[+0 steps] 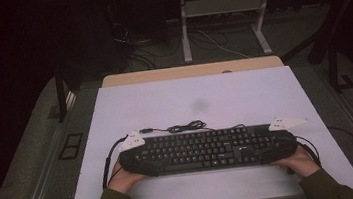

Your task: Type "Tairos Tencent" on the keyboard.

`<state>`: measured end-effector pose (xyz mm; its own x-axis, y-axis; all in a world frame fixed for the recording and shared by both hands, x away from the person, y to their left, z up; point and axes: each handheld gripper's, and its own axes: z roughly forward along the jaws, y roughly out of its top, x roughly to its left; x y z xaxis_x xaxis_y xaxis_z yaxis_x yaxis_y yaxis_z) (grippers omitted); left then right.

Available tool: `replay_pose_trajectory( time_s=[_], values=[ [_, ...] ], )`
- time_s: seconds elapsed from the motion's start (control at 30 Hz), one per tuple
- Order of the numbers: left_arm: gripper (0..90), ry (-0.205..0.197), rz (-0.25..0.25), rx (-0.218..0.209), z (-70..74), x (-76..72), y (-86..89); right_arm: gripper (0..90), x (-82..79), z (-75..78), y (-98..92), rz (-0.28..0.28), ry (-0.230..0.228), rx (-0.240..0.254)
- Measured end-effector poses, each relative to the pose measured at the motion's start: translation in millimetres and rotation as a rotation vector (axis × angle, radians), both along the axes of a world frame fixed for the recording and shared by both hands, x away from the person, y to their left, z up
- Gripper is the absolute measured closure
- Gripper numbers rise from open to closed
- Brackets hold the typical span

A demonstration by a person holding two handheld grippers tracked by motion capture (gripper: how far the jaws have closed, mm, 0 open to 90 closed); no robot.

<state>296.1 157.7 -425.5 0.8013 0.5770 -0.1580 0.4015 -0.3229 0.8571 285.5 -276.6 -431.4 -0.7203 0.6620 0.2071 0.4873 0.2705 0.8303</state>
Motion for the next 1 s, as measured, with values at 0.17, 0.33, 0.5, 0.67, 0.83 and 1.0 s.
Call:
replay_pose_trajectory(
  time_s=[0.17, 0.33, 0.5, 0.67, 0.83, 1.0],
  values=[
    [0.0, -0.004, -0.002, -0.003, 0.8, 1.7, -1.4, 2.9, 1.3, 1.8, 4.0, 0.006, -0.007, 0.006],
    [0.0, -0.006, -0.003, -0.005, 0.9, 3.7, -2.4, 3.1, 2.7, 3.1, 6.2, 0.010, -0.005, 0.011],
    [0.0, -0.011, -0.003, -0.007, 1.3, 5.4, -4.0, 3.1, 4.3, 4.4, 9.1, 0.015, -0.002, 0.032],
    [0.0, -0.004, -0.006, -0.005, 0.4, 7.5, -7.5, 3.1, 5.5, 3.3, 12.8, 0.027, 0.000, 0.029],
    [0.0, -0.006, -0.011, -0.004, 0.6, 9.7, -10.3, 3.1, 6.1, 3.5, 15.7, 0.032, -0.003, 0.032],
    [0.0, -0.007, -0.007, -0.006, 1.3, 10.6, -12.7, 3.1, 7.1, 5.0, 18.6, 0.036, 0.001, 0.058]
  ],
)
